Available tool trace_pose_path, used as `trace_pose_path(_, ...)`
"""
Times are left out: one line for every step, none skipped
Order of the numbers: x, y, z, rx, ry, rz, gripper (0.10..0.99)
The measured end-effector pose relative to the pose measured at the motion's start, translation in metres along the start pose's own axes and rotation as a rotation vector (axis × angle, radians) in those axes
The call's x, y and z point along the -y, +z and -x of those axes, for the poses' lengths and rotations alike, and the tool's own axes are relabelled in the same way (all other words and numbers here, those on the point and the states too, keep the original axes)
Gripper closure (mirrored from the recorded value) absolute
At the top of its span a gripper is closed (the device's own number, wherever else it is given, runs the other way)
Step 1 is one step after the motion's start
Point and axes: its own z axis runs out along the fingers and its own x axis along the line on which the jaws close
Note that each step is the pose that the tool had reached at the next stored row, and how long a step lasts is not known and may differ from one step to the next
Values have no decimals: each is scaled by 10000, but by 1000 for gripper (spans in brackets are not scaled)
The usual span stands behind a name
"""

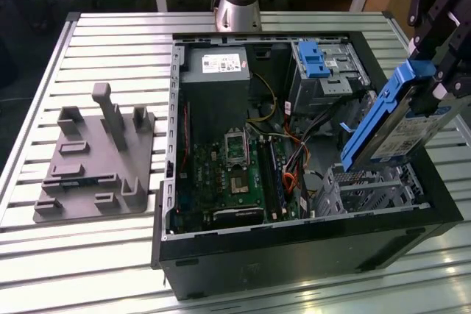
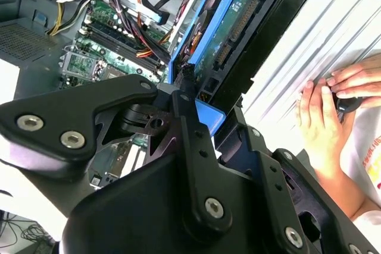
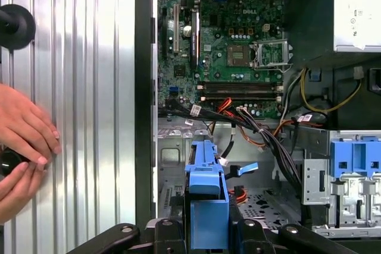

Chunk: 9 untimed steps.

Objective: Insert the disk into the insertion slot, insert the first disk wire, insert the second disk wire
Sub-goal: 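Insert the disk into the insertion slot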

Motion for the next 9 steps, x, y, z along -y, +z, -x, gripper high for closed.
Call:
trace_pose_path(0, 4, 0, 0, 0, 0, 722)
trace_pose_path(0, 8, 0, 0, 0, 0, 722)
trace_pose_path(0, 12, 0, 0, 0, 0, 722)
trace_pose_path(0, 17, -1, 0, -1, 0, 722)
trace_pose_path(0, 22, -1, 0, 0, 0, 722)
trace_pose_path(0, 26, -1, 0, 0, 0, 722)
trace_pose_path(0, 31, -1, 0, 0, 0, 722)
trace_pose_path(0, 36, -2, 1, 0, 0, 722)
trace_pose_path(1, 40, -2, 0, 0, 0, 722)
